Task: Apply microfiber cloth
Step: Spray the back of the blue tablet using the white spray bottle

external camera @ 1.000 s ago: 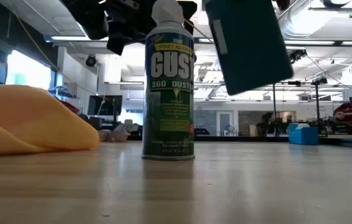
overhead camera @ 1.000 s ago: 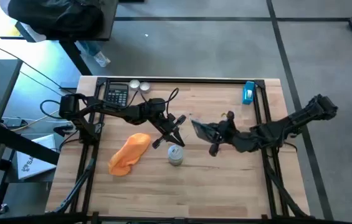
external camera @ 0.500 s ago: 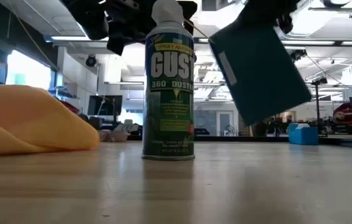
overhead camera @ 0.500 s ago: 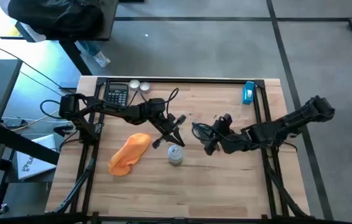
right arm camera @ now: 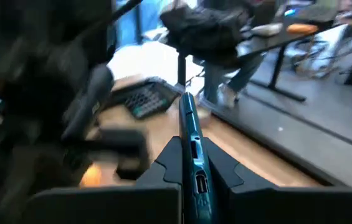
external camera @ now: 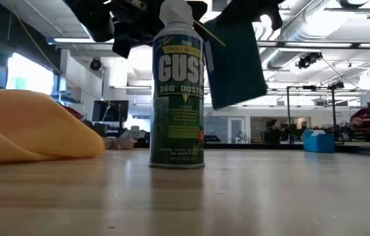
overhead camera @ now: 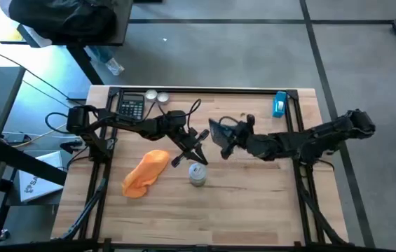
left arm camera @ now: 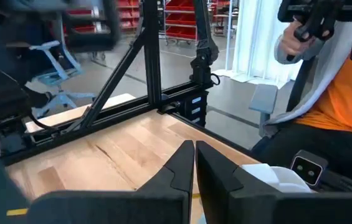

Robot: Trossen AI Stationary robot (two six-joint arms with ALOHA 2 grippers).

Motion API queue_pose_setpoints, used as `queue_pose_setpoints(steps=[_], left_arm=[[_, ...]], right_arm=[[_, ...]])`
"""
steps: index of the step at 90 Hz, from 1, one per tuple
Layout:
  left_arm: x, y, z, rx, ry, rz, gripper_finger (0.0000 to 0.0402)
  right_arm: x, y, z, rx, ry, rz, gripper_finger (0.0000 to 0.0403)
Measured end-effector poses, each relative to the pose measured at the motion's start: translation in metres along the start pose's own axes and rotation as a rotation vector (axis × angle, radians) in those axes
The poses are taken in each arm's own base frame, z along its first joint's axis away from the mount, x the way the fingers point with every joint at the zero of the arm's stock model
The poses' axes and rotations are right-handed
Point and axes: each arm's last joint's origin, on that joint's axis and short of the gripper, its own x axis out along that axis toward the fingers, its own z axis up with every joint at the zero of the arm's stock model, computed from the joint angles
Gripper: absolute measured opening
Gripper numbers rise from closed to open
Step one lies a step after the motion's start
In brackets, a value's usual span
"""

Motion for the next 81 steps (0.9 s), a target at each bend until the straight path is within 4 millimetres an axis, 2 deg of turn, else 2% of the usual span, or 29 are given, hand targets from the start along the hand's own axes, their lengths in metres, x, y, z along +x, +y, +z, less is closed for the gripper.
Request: queue_pose_setpoints(steps=[20,33,44,67,74,81], left_arm=[[0.0,0.0,0.001,0.004,-0.005,0.0,0.0],[0.0,0.0,0.001,0.006,-0.007,-0.001,0.0],[0.0,0.0,0.002,0.003,-0.009,0.0,0.0],[0.0,0.0,0.002,0.003,-0.011,0.0,0.0],[0.0,0.0,0.002,0.003,-0.011,0.0,0.0],[0.0,0.0,0.002,-0.004,-0.012,0.0,0.0]], right_arm=[[0.002,0.0,0.017,0.016,-0.129,-0.035,0.0],[-0.009,0.006,0.026,-0.04,-0.197,0.006,0.0],[-0.02,0.009,0.026,-0.088,-0.184,0.035,0.0],[-0.027,0.014,0.002,-0.074,-0.037,0.043,0.0],[-0.034,0.014,0.006,-0.071,-0.051,0.053,0.0],[-0.042,0.012,0.02,-0.075,-0.094,0.062,0.0]])
